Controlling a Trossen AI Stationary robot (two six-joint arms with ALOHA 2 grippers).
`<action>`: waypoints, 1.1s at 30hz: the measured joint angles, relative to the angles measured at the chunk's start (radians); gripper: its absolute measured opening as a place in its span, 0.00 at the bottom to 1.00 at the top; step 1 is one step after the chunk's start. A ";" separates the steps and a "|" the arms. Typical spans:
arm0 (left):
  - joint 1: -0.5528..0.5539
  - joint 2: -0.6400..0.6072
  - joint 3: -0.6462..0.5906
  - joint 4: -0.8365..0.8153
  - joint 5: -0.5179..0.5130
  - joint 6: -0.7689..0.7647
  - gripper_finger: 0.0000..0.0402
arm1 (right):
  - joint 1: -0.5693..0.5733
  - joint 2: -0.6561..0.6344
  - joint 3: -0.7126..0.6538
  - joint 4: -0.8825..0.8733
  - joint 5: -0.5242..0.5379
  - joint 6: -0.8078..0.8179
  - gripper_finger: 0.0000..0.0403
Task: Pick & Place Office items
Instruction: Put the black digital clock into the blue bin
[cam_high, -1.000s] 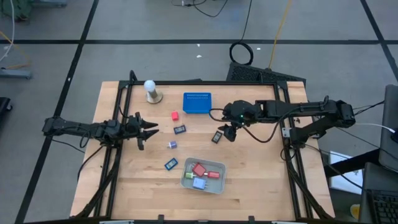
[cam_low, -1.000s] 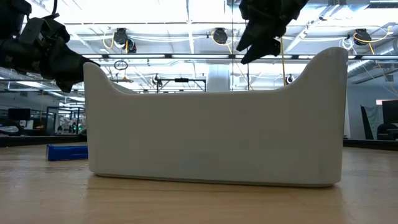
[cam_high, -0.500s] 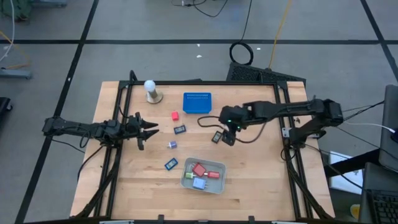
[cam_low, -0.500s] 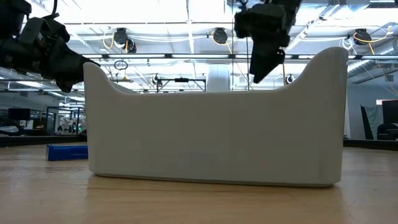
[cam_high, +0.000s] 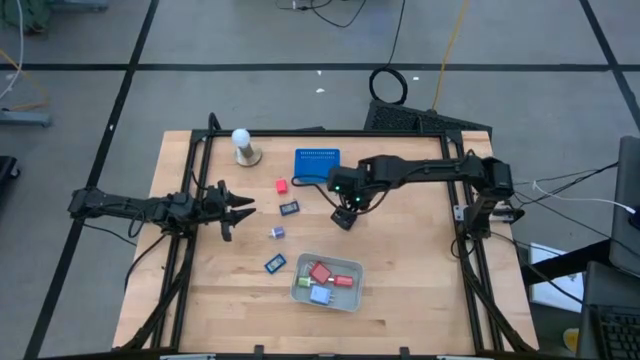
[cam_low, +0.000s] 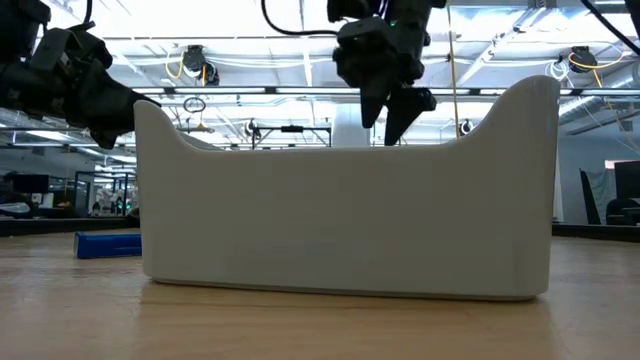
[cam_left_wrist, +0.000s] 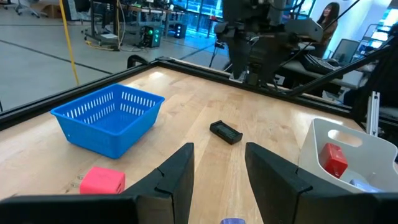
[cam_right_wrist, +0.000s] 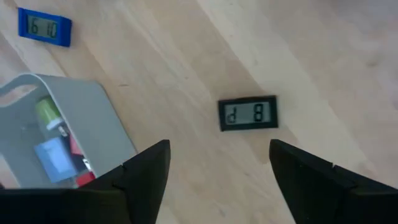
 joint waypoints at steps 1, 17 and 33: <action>0.000 0.000 0.000 0.000 0.000 0.000 0.36 | 0.000 0.006 0.000 0.001 -0.010 0.006 0.70; 0.000 0.000 0.000 0.000 0.000 0.000 0.36 | 0.032 0.096 -0.001 -0.037 0.081 -0.181 0.92; 0.000 0.000 0.000 0.000 0.000 0.000 0.36 | 0.029 0.199 -0.002 -0.006 0.102 -0.220 0.92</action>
